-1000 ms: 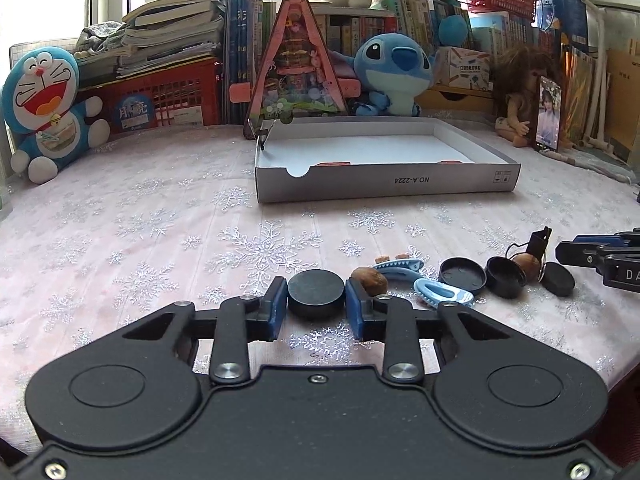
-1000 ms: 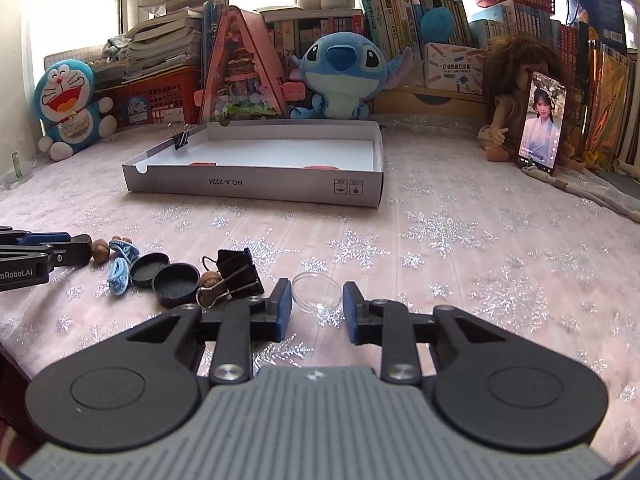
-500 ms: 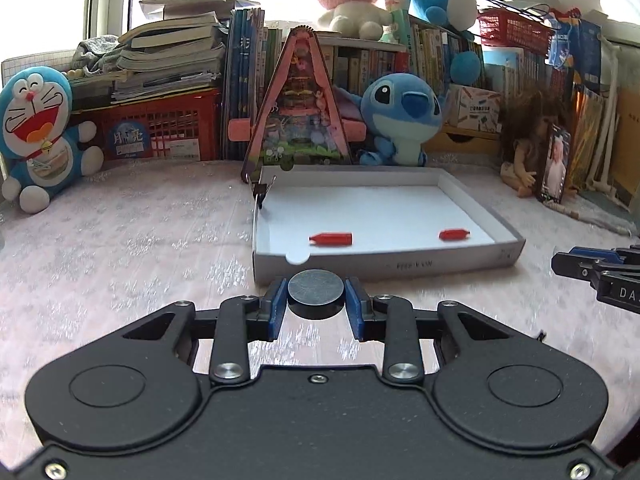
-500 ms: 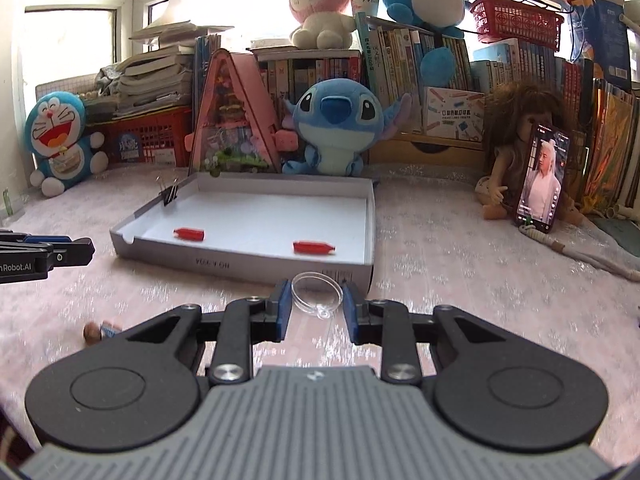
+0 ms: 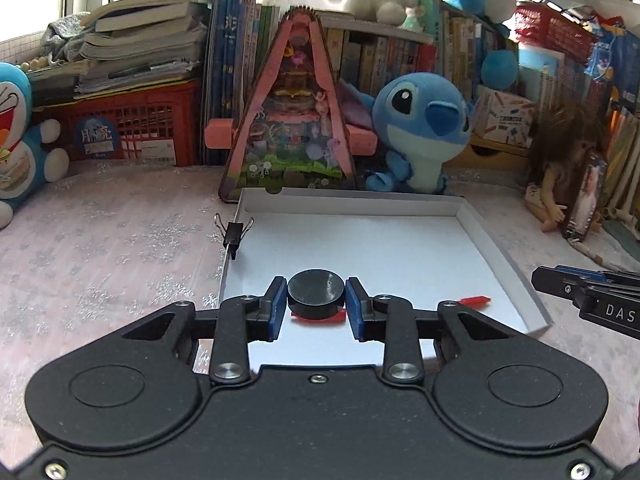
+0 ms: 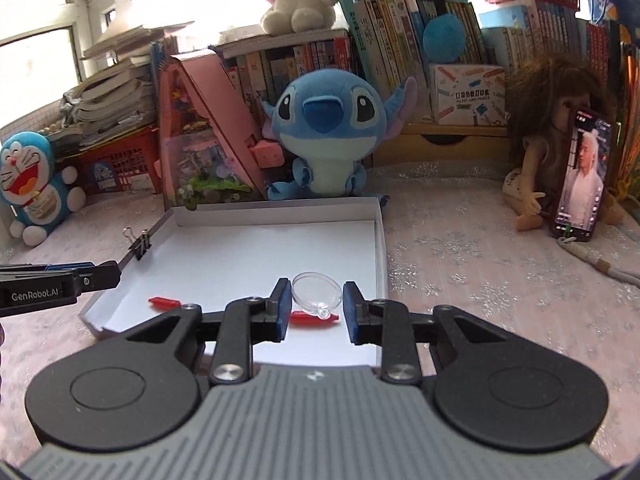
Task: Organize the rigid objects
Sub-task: 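Carry the black disc and clear cup in both tools over the tray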
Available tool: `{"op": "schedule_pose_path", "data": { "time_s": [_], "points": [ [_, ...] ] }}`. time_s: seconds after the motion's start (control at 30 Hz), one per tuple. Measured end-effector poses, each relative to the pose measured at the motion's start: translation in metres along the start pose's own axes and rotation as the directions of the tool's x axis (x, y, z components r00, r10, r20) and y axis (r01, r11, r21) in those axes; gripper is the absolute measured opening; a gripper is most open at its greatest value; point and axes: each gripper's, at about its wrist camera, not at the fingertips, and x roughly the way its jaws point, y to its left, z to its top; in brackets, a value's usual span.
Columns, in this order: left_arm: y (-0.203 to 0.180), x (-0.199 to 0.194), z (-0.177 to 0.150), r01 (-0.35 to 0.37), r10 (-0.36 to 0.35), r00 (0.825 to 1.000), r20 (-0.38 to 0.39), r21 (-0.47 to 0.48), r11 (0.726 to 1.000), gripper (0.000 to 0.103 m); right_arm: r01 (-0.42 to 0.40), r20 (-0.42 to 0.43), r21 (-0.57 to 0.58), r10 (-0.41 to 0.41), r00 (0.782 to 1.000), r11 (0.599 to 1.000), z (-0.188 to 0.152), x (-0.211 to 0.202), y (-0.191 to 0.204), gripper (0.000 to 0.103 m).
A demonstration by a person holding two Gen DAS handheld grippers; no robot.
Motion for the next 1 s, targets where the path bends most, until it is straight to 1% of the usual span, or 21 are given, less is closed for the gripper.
{"op": "schedule_pose_path", "data": {
  "time_s": [0.2, 0.27, 0.4, 0.63, 0.8, 1.0],
  "points": [
    [0.003, 0.051, 0.012, -0.013, 0.008, 0.995, -0.096, -0.052, 0.999, 0.03, 0.022, -0.094, 0.037, -0.018, 0.995, 0.999, 0.007, 0.046, -0.003, 0.033],
    [0.005, 0.062, 0.014, -0.02, 0.013, 0.995, -0.103, -0.066, 0.998, 0.03, 0.027, -0.111, 0.059, -0.02, 0.994, 0.998, 0.009, 0.056, -0.005, 0.033],
    [0.005, 0.079, 0.015, -0.029, 0.021, 0.993, -0.116, -0.062, 0.998, 0.03, 0.027, -0.129, 0.088, -0.015, 0.992, 0.996, 0.012, 0.071, -0.006, 0.033],
    [0.002, 0.093, 0.01, -0.058, 0.054, 0.991, -0.123, -0.027, 0.998, 0.03, 0.033, -0.154, 0.079, -0.02, 0.988, 0.996, 0.011, 0.089, 0.0, 0.033],
    [0.0, 0.097, 0.007, -0.065, 0.063, 0.99, -0.125, -0.012, 0.998, 0.03, 0.033, -0.169, 0.059, -0.023, 0.985, 0.998, 0.006, 0.096, 0.005, 0.033],
    [0.001, 0.101, 0.003, -0.068, 0.066, 0.99, -0.127, -0.011, 0.998, 0.03, 0.033, -0.165, 0.046, -0.025, 0.986, 0.998, 0.005, 0.096, 0.007, 0.033]
  ]
}}
